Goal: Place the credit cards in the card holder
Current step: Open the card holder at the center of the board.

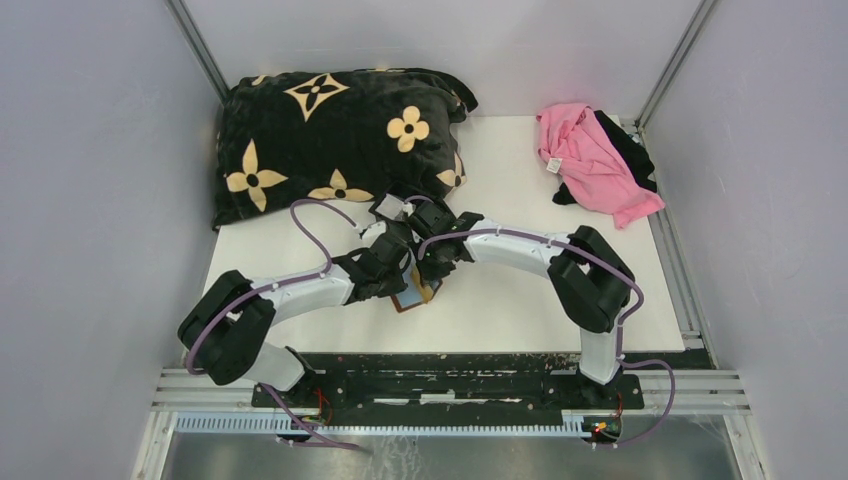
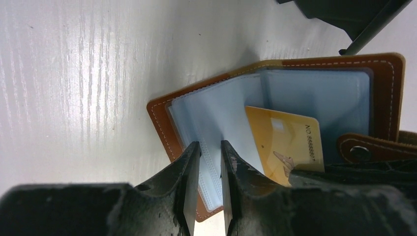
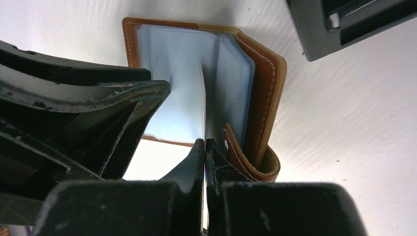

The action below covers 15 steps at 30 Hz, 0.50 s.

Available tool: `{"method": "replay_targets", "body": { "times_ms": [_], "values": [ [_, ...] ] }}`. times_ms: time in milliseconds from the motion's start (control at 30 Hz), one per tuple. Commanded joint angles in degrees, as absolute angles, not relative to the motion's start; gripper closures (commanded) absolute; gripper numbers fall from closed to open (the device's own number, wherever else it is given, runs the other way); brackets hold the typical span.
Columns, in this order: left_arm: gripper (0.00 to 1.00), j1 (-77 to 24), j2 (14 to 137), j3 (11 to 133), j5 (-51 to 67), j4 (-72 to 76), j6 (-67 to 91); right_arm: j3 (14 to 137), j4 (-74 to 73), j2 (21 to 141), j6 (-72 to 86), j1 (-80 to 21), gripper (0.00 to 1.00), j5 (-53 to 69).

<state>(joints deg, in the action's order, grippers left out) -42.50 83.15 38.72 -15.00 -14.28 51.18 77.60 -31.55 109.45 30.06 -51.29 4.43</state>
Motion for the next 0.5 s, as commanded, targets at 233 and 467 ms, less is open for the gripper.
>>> {"method": "replay_targets", "body": {
  "times_ms": [233,467],
  "values": [
    [0.71,-42.68,88.09,35.91,-15.91,-20.64,52.90,76.51,-29.79,105.41,30.30,-47.89,0.99,7.38],
    [0.72,-42.70,89.19,35.00,-15.69,-20.48,52.68,77.31,-29.62,105.60,29.85,-46.42,0.99,8.84]
  ]
}}
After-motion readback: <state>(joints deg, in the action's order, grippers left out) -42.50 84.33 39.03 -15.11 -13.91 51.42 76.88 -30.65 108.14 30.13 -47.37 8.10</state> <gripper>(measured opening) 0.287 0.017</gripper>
